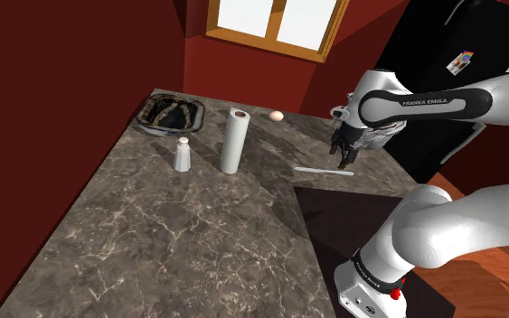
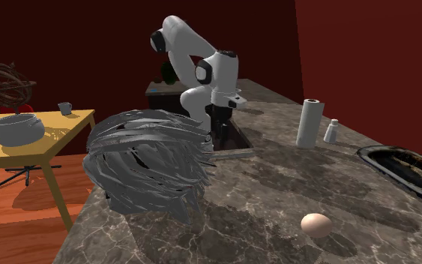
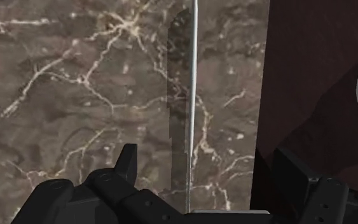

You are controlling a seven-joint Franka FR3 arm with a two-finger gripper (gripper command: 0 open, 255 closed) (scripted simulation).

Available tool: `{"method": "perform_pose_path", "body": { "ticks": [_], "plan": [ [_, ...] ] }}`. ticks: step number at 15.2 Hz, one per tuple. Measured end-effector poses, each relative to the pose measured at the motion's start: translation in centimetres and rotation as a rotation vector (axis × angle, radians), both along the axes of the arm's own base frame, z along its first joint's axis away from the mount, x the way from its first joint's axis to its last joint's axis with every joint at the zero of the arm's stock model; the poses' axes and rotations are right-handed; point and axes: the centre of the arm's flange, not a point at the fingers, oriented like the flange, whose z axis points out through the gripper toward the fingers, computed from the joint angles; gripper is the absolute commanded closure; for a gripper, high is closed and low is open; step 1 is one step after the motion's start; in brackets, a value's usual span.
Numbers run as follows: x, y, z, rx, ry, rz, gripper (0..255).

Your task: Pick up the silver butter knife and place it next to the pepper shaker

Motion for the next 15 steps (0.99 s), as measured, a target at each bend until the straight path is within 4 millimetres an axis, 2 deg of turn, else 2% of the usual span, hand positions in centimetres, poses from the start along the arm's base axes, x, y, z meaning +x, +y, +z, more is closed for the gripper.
{"method": "perform_pose_path", "body": {
  "ticks": [7,13,14,15],
  "plan": [
    [0.1,-0.4,-3.7,-0.002,-0.003,0.024,0],
    [0.1,-0.4,-4.2,-0.002,-0.003,0.024,0],
    [0.1,-0.4,-4.2,-0.002,-0.003,0.024,255],
    [0.1,-0.4,-4.2,-0.002,-0.003,0.024,255]
  ]
}}
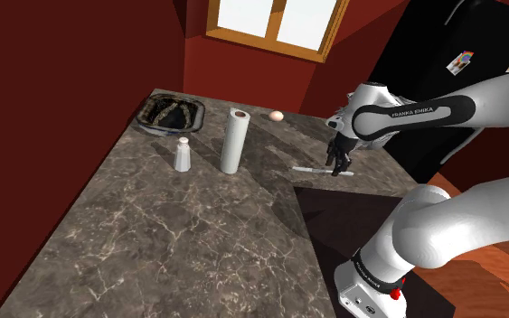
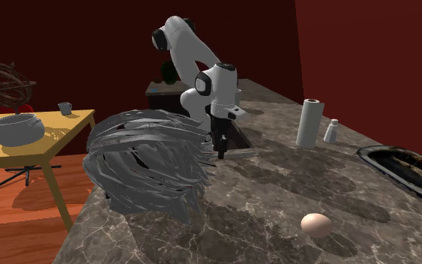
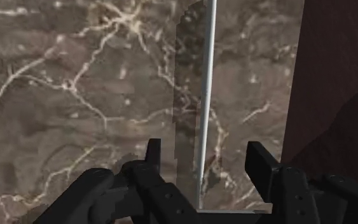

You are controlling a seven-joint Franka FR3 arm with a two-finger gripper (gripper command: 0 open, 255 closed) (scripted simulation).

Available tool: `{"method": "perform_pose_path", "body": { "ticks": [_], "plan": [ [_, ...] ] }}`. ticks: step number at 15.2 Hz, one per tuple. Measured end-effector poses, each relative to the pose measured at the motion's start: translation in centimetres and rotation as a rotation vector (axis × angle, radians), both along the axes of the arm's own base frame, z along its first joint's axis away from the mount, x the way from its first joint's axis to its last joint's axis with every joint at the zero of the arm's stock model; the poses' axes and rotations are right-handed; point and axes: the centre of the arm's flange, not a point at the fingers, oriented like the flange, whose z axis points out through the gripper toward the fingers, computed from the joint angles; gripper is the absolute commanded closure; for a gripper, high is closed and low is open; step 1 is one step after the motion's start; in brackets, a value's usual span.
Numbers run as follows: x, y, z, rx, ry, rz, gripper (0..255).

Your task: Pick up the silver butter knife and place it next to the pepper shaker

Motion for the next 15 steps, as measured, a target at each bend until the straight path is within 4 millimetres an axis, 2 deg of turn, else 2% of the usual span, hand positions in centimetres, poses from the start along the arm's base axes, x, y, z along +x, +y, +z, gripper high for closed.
{"method": "perform_pose_path", "body": {
  "ticks": [9,15],
  "plan": [
    [0.0,0.0,0.0,0.000,0.000,0.000,255],
    [0.0,-0.1,2.6,0.000,-0.001,0.000,255]
  ]
}}
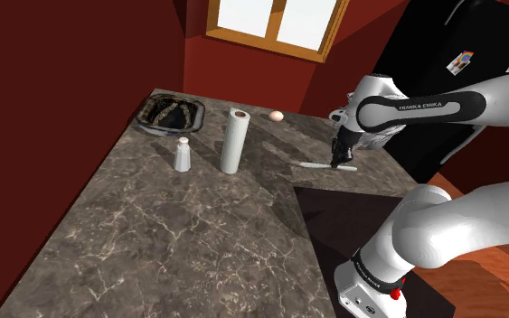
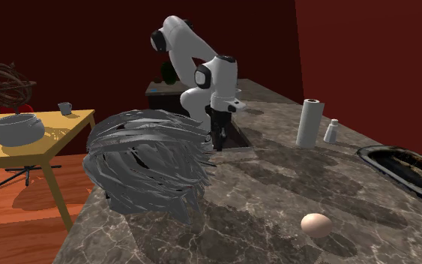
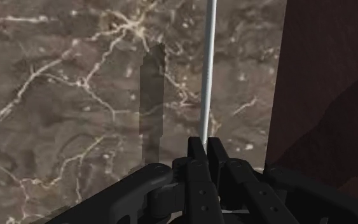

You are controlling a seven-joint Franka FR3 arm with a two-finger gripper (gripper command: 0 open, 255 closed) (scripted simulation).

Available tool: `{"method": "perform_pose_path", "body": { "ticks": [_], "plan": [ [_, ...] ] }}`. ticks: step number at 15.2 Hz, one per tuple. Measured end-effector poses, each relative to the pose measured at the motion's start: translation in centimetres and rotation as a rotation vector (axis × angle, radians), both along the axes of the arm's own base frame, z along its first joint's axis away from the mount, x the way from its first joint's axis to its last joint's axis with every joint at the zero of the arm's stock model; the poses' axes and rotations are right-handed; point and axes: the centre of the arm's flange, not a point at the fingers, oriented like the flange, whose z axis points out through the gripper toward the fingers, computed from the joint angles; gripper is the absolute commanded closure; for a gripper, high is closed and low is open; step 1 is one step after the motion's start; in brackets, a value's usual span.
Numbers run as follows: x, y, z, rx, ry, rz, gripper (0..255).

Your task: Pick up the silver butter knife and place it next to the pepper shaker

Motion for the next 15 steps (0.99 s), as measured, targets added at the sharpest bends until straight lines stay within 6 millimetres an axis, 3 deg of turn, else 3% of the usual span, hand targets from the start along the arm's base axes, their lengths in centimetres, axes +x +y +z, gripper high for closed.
{"method": "perform_pose_path", "body": {
  "ticks": [15],
  "plan": [
    [0.1,0.0,7.8,0.000,0.000,0.000,255]
  ]
}}
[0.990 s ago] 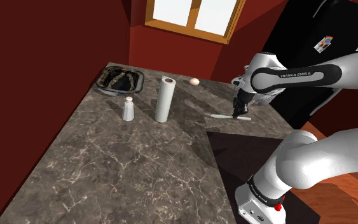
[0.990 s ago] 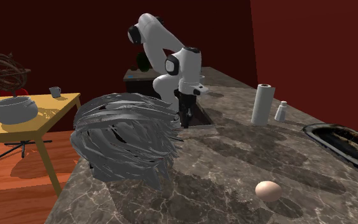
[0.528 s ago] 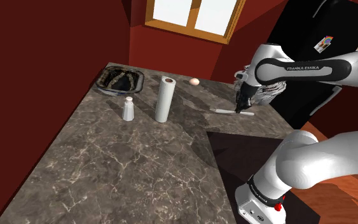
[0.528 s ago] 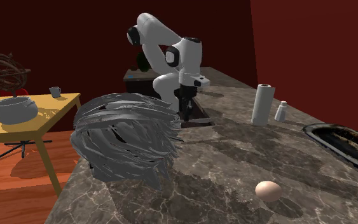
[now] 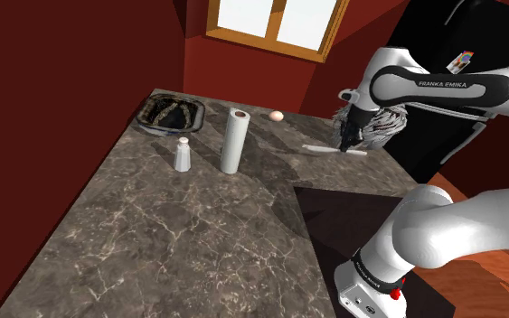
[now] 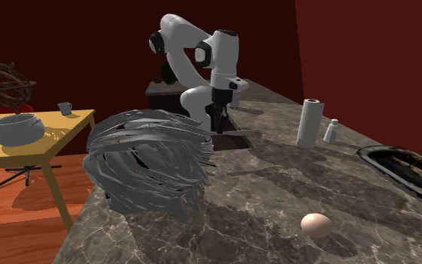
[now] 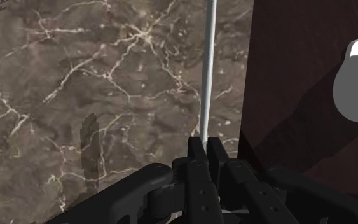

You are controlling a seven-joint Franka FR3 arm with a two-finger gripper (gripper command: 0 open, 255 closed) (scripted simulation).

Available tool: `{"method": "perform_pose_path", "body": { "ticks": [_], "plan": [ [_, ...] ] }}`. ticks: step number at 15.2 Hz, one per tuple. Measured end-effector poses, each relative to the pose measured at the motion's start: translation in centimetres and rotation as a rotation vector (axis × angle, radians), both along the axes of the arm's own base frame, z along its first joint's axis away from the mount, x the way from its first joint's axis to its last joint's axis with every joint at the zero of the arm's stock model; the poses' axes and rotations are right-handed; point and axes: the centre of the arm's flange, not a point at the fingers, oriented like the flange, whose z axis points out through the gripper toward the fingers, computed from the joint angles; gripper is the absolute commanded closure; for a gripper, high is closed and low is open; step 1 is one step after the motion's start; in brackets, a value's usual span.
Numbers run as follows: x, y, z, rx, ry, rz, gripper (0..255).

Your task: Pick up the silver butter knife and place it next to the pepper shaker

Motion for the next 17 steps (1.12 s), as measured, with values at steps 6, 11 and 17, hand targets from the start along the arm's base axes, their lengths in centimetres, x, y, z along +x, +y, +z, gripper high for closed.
{"method": "perform_pose_path", "body": {
  "ticks": [6,11,17],
  "plan": [
    [0.0,0.1,3.3,0.000,0.000,0.000,255],
    [-0.1,0.0,6.0,0.000,0.000,0.000,255],
    [1.3,1.2,8.6,0.000,0.000,0.000,255]
  ]
}}
